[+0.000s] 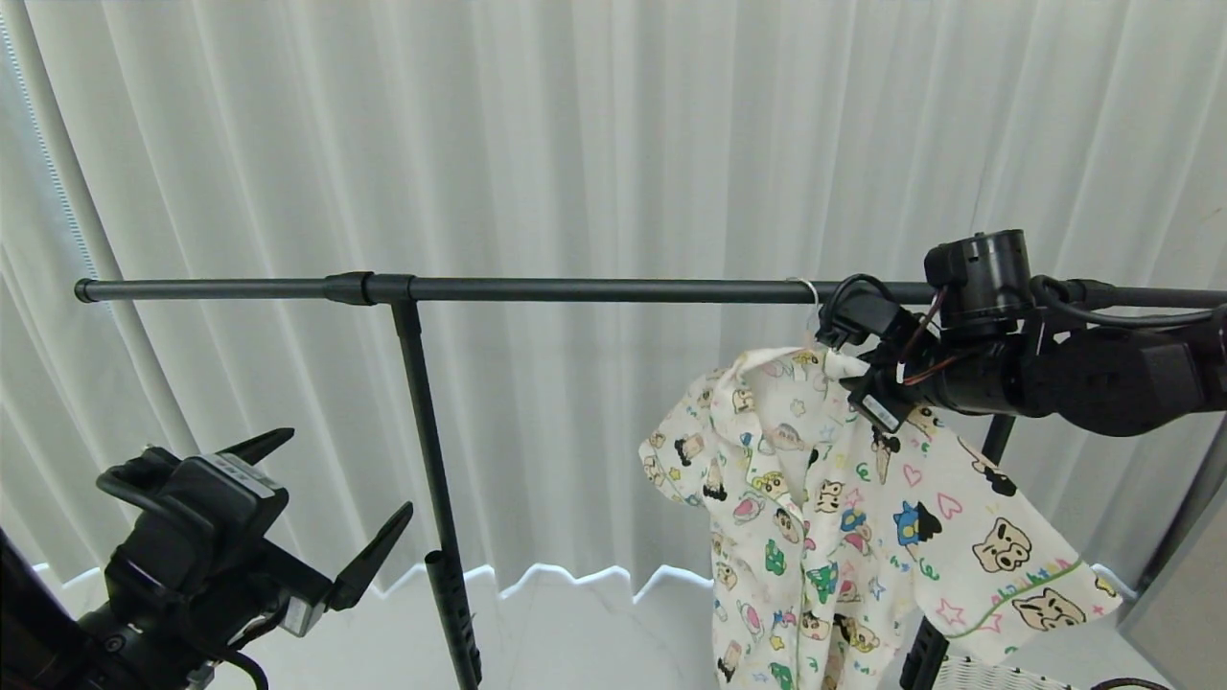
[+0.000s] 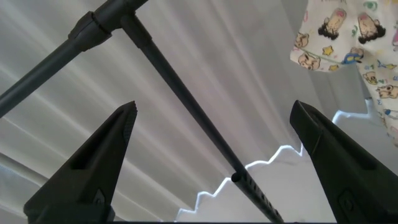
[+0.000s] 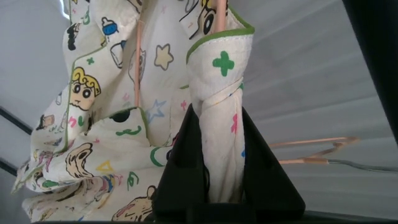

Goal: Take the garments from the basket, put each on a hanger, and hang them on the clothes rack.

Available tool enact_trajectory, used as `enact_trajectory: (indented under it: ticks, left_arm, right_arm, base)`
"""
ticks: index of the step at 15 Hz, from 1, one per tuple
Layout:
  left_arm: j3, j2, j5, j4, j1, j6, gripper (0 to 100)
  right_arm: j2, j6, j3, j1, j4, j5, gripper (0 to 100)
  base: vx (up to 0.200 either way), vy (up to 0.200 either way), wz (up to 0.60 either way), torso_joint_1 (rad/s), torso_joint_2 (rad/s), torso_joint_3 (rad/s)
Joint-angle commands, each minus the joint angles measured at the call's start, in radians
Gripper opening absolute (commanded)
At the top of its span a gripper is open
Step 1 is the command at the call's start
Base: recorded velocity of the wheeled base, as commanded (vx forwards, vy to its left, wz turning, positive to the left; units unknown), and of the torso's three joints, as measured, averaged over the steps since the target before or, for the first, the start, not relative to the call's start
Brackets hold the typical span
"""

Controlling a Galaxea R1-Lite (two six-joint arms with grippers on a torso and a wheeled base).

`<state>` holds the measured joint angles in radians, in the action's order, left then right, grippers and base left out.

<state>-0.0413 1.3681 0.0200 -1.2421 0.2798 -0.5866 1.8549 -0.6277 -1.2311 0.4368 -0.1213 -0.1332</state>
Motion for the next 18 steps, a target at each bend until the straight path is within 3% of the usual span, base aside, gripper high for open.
enact_trajectory:
  ticks: [1,4,7,10,12,14,18]
  left_arm:
    - [-0.002,0.0,0.008,0.0,-0.002,0.004,100]
    - [-0.002,0.002,0.014,0.0,-0.001,0.004,100]
    - [0.0,0.008,0.015,0.0,-0.021,0.022,100]
    - [0.0,0.031,0.015,0.0,-0.082,0.051,100]
    - [0.004,0.043,0.015,0.0,-0.146,0.07,100]
    - [0.027,0.048,0.015,0.0,-0.209,0.07,100]
    - [0.04,0.042,0.015,0.0,-0.32,0.073,100]
  right_arm:
    - [-0.013,0.009,0.001,0.003,0.0,0.0,100]
    - [-0.048,0.023,0.004,0.008,0.0,0.001,100]
    - [-0.184,0.057,0.056,0.028,0.008,0.001,100]
    - [-0.349,0.152,0.163,0.056,0.008,0.003,100]
    - [-0.514,0.263,0.266,0.051,0.006,0.0,100]
    - [-0.675,0.273,0.403,-0.061,0.035,-0.037,100]
    - [-0.979,0.235,0.608,-0.352,0.238,-0.08,100]
  base:
    - [0.0,0.0,0.0,0.0,0.0,0.0]
    - [0.0,0.0,0.0,0.0,0.0,0.0]
    - [0.0,0.0,0.0,0.0,0.0,0.0]
    - [0.0,0.0,0.0,0.0,0.0,0.0]
    - [0.0,0.0,0.0,0.0,0.0,0.0]
    - [0.0,0.0,0.0,0.0,0.0,0.0]
    - [-0.05,0.0,0.0,0.001,0.0,0.001]
